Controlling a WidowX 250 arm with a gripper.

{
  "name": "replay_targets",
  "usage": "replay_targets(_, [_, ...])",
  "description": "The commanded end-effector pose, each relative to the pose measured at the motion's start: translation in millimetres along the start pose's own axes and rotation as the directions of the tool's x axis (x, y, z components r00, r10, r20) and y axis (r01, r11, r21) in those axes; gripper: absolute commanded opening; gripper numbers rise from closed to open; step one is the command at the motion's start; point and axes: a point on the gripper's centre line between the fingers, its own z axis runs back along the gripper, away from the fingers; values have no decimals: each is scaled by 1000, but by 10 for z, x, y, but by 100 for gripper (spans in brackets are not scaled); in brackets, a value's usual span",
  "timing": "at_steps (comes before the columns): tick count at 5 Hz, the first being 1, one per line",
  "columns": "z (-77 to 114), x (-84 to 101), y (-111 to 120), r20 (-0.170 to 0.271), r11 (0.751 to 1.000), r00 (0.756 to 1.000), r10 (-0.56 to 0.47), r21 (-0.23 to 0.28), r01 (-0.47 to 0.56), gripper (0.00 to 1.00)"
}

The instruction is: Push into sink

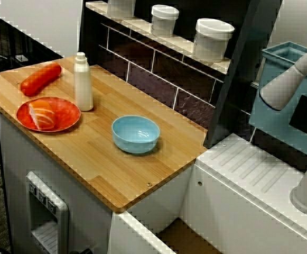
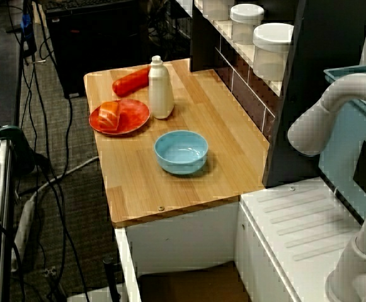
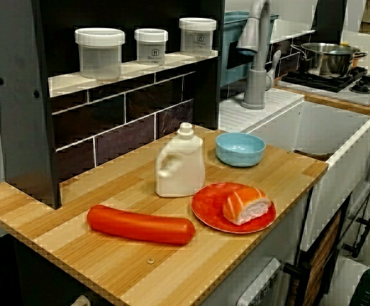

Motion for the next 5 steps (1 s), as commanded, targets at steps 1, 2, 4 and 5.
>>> replay_targets(1, [0, 0, 0, 0, 1000, 1000, 0, 0, 0, 100])
replay_targets(2, [0, 0, 0, 0, 1000, 1000, 0, 0, 0, 100])
replay_targets(4, [0, 0, 0, 0, 1000, 1000, 0, 0, 0, 100])
replay_targets(5, [-524, 172, 39, -44, 996, 997, -61, 63, 64, 100])
